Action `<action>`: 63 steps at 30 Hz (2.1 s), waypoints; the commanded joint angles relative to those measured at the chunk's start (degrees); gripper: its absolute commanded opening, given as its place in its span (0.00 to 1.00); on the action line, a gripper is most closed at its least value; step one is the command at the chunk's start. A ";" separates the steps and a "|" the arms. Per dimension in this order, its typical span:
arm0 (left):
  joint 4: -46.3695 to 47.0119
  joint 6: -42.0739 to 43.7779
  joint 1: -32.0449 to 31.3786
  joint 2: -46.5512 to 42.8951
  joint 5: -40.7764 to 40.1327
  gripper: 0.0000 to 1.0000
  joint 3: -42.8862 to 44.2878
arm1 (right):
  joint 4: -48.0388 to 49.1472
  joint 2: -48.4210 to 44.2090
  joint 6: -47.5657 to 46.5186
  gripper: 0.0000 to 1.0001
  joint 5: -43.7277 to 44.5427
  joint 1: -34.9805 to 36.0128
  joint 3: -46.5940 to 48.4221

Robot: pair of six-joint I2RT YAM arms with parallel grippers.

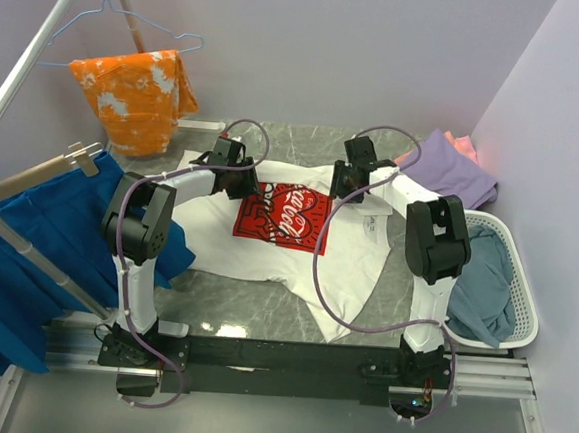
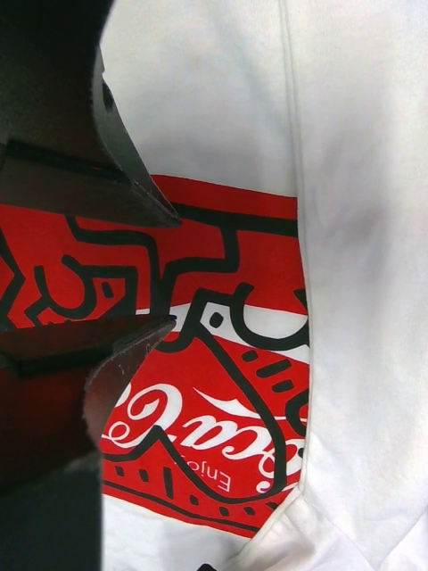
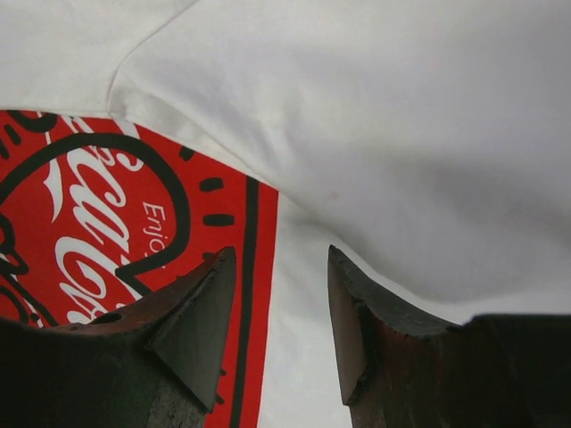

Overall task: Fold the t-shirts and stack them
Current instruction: Fold the flattened tshirt in 1/3 of the way

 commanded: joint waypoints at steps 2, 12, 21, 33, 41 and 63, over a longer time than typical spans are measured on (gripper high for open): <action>0.45 0.40 -0.11 -1.71 -0.99 0.49 0.61 | -0.40 -3.64 -0.28 0.52 0.71 1.38 -0.07; -0.08 0.67 -0.11 -1.10 -1.17 0.49 1.14 | -1.55 0.14 -1.24 0.52 4.84 1.29 2.74; -0.61 1.02 -0.11 -1.01 -1.96 0.48 1.23 | -3.57 4.89 -2.47 0.51 7.74 1.21 7.40; -0.52 0.93 -0.11 0.22 -1.70 0.48 2.02 | -0.93 -1.26 -2.91 0.51 5.19 1.56 1.87; -0.78 1.11 -0.11 0.05 -1.87 0.48 2.02 | -2.25 1.55 -2.65 0.51 6.33 1.65 3.18; -0.96 1.28 -0.11 0.75 -2.05 0.48 2.11 | -5.41 7.88 -3.35 0.32 13.71 1.21 8.99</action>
